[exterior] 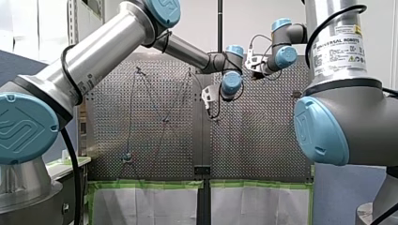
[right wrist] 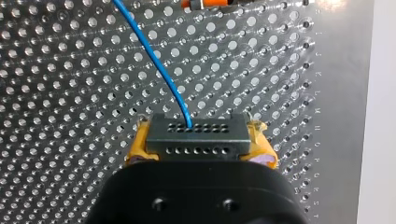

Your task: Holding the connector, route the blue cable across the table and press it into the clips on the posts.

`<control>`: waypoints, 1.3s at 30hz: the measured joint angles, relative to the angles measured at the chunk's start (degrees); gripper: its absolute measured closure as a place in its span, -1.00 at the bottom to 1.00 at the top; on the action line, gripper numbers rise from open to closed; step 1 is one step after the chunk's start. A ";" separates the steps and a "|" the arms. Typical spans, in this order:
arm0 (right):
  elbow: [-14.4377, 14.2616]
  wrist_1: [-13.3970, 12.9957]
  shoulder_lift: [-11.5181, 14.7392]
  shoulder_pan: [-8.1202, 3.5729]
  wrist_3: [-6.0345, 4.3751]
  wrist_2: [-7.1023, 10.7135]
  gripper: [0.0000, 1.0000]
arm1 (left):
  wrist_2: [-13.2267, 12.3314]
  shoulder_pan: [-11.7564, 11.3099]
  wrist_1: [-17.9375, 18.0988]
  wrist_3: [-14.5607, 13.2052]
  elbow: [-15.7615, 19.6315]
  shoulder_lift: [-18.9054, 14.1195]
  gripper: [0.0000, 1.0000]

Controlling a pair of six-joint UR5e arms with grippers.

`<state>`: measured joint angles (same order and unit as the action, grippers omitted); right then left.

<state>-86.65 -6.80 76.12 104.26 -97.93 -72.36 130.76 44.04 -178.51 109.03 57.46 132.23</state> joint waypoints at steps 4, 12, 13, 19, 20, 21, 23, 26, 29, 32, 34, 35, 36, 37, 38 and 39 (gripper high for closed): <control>0.00 0.00 0.00 0.00 0.00 0.00 1.00 | -1.08 -1.96 1.72 1.96 1.96 -1.93 -1.00; 0.00 0.00 0.00 0.00 0.00 0.00 1.00 | -4.93 -4.42 5.71 5.32 6.01 -5.97 -1.00; 0.00 0.00 0.00 0.00 0.00 0.00 1.00 | -5.42 -4.58 6.10 5.71 6.50 -6.46 -1.00; 0.00 0.00 0.00 0.00 0.00 0.00 1.00 | -8.37 -5.09 5.38 5.11 9.46 -9.41 -1.00; 0.00 0.00 0.00 0.00 0.00 0.00 1.00 | -8.91 -5.05 4.94 4.68 10.00 -9.97 -1.00; 0.00 0.00 0.00 0.00 0.00 0.00 1.00 | -9.32 -5.02 4.64 4.38 10.40 -10.36 -1.00; 0.00 0.00 0.00 0.00 0.00 0.00 1.00 | -10.34 -4.91 4.14 3.66 11.42 -11.06 -1.00; 0.00 0.00 0.00 0.00 0.00 0.00 1.00 | -11.91 -4.66 3.97 2.75 12.99 -11.48 -1.00; 0.00 0.00 0.00 0.00 0.00 0.00 1.00 | -13.47 -4.39 4.38 2.36 14.55 -11.59 -1.00; 0.00 0.00 0.00 0.00 0.00 0.00 1.00 | -15.09 -4.13 5.11 2.37 16.17 -11.61 -1.00; 0.00 0.00 0.00 0.00 0.00 0.00 1.00 | -16.00 -3.96 5.34 2.42 17.09 -11.60 -1.00; 0.00 0.00 0.00 0.00 0.00 0.00 1.00 | -16.63 -3.87 5.46 2.46 17.62 -11.60 -1.00; 0.00 -0.01 0.00 0.00 0.00 0.00 1.00 | -17.10 -3.80 5.53 2.50 17.92 -11.60 -1.00; 0.00 0.00 0.00 0.00 0.00 0.00 1.00 | -17.54 -3.76 5.62 2.56 18.15 -11.61 -1.00; 0.00 0.00 0.00 0.00 0.00 0.00 1.00 | -18.15 -3.74 5.86 2.78 18.28 -11.63 -1.00; 0.00 0.00 0.00 0.00 0.00 0.00 1.00 | -18.64 -3.73 6.15 3.05 18.27 -11.65 -1.00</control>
<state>-86.65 -6.80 76.12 104.26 -97.93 -72.36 112.12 40.31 -172.35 112.07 75.73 120.58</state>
